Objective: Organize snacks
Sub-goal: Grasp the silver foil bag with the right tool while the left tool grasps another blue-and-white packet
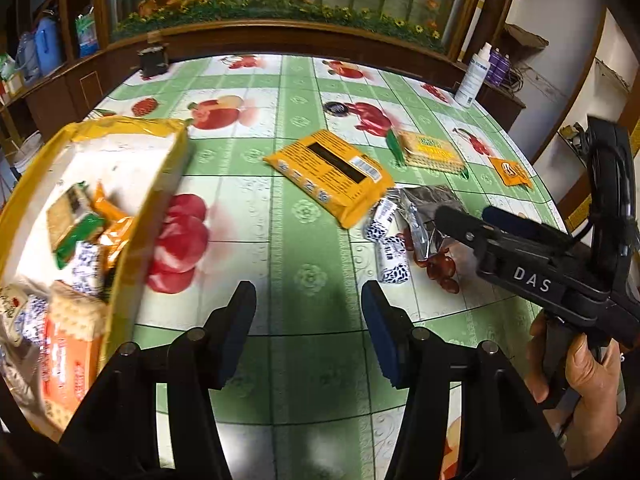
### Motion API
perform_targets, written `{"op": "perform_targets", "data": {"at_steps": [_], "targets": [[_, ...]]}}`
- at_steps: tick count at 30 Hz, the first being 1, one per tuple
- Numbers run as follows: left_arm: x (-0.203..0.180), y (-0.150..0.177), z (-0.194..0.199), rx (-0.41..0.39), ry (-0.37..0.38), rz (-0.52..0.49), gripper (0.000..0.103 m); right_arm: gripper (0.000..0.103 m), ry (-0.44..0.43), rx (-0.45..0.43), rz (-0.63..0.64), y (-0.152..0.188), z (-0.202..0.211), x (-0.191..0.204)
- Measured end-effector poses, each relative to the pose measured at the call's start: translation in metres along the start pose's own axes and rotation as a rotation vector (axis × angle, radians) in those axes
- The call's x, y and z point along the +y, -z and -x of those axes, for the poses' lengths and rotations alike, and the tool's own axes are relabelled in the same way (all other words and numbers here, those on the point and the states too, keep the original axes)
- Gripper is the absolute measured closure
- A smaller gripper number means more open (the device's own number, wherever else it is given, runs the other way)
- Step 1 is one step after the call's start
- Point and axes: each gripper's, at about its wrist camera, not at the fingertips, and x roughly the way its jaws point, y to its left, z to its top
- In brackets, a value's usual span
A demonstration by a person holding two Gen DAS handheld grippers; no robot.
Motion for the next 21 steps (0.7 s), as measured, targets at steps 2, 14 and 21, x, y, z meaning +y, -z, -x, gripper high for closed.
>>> {"op": "perform_targets", "data": {"at_steps": [2,14,21], "targets": [[-0.003,0.000,-0.007,0.018,0.004,-0.006,0.050,0.019,-0.019,0.009,0.030,-0.004,-0.005,0.004],[-0.024,-0.010,-0.030,0.052,0.042,-0.046,0.050,0.039,0.002,0.068,0.027,-0.004,-0.030,-0.009],[-0.038,-0.019,-0.043,0.060,0.079,-0.030,0.050,0.044,-0.029,0.046,-0.060,0.004,-0.008,-0.036]]}}
